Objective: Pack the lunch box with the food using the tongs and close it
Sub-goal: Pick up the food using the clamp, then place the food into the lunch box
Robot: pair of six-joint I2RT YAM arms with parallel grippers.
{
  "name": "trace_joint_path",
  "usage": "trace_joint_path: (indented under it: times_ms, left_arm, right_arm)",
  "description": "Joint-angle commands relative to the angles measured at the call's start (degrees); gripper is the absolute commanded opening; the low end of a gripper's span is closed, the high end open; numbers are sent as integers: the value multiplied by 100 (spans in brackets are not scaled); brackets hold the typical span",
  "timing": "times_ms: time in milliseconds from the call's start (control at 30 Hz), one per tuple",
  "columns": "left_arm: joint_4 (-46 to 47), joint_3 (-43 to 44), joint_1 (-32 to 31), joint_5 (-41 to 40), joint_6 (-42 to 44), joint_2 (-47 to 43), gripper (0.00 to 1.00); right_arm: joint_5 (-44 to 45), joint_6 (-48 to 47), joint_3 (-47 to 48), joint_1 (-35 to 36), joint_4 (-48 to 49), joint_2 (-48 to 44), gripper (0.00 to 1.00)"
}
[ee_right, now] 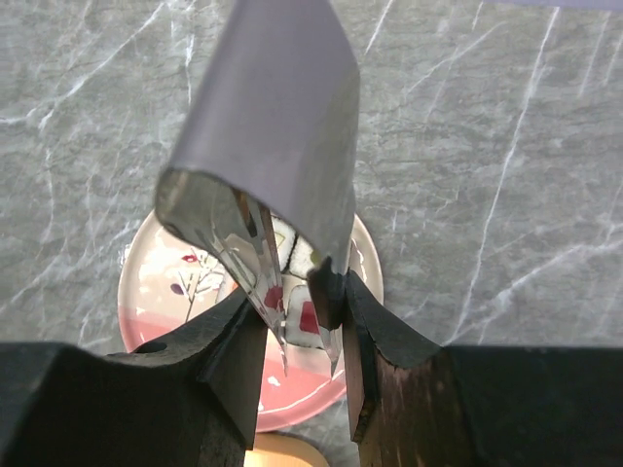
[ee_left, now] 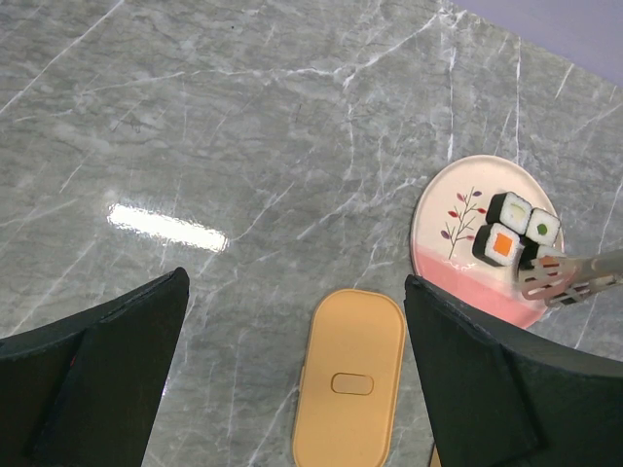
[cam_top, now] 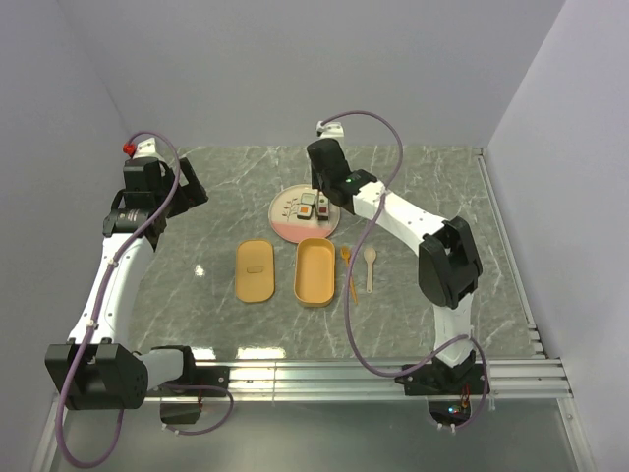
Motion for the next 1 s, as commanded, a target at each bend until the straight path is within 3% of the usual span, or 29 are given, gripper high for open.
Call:
trace_joint_path:
  times_ms: [0,333,667,967]
  left_arm:
    - [153,18,-29,61,39,-178,99]
    - [205,-61,-21,167,-5,-257,99]
    - [258,-236,-21,272,-66,-380,100]
    - [250,-272,-160,325,-75,-442,99]
  right_arm:
    - [164,-94,-88,56,378,-680,22]
    - [181,-68,-720,223,150,-1595,21]
    - [382,600,-1652,978,-413,-2737,20]
    - [533,925,-2004,1260,-580,-2862,20]
